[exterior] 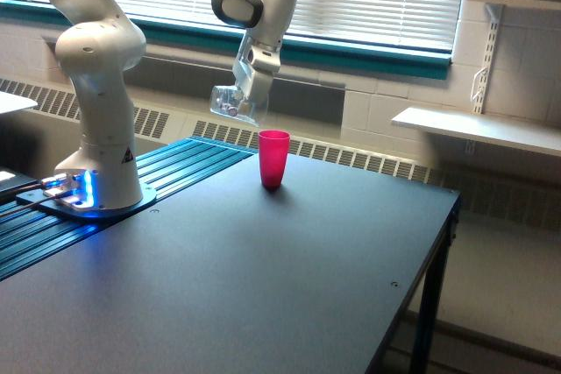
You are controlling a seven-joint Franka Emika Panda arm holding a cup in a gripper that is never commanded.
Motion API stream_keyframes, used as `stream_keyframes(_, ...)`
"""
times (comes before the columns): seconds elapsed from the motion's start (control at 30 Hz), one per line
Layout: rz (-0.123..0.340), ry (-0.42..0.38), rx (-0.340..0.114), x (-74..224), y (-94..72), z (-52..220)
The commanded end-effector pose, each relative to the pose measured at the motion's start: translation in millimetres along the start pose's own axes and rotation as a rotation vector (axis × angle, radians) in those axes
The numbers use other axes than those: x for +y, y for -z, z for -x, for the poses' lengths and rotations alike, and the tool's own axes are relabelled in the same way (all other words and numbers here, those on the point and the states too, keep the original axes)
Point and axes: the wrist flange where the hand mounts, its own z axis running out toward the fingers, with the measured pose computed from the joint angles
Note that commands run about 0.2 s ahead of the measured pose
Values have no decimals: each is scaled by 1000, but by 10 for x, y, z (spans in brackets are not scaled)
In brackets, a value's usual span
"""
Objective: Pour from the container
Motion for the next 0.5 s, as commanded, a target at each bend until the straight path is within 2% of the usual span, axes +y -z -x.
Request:
stream_keyframes(0.03, -15, -25, -15, -22, 53, -40)
stream_keyframes(0.5, -10, -24, -17, -69, 65, -86)
